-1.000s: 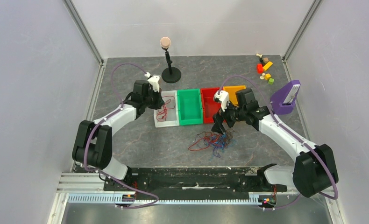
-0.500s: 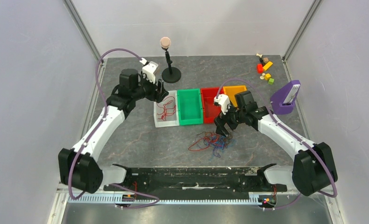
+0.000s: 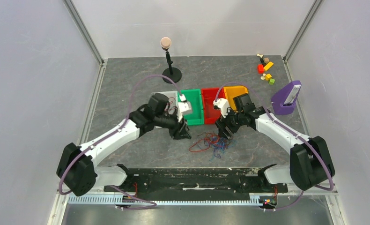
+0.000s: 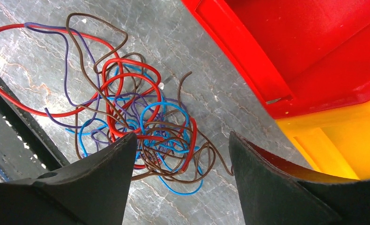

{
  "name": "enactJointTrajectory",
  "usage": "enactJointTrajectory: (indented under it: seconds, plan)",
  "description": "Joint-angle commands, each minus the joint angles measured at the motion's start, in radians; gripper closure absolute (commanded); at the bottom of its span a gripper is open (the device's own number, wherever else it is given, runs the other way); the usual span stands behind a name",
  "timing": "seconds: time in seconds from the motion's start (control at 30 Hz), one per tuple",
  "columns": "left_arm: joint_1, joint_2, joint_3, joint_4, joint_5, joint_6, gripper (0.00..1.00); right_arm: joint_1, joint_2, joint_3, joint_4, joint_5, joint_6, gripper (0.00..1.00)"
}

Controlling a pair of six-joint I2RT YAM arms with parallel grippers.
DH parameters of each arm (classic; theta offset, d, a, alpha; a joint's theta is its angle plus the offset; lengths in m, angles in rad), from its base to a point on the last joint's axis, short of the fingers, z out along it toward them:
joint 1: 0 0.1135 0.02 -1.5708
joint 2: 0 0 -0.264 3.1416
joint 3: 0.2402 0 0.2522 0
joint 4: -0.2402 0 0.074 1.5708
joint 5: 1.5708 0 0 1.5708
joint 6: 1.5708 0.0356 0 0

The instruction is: Untangle the cables

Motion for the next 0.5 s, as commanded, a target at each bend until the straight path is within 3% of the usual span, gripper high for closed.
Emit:
enactJointTrajectory:
  seconds: [0.0, 0.33, 0.47]
  plan:
    - [-0.122, 0.030, -0.038, -0.005, 0.028, 0.174, 0.46, -0.004, 0.017, -0.023, 0.012, -0.027, 0.021, 0.26]
    - [-0.326, 0.172, -0.082, -0.013, -0.151, 0.409, 0.35, -0.004, 0.066, -0.061, 0.057, -0.017, 0.040, 0.27]
    - [-0.369, 0.207, -0.099, 0.060, -0.257, 0.422, 0.34, -0.004, 0.081, -0.061, 0.057, -0.004, 0.031, 0.27]
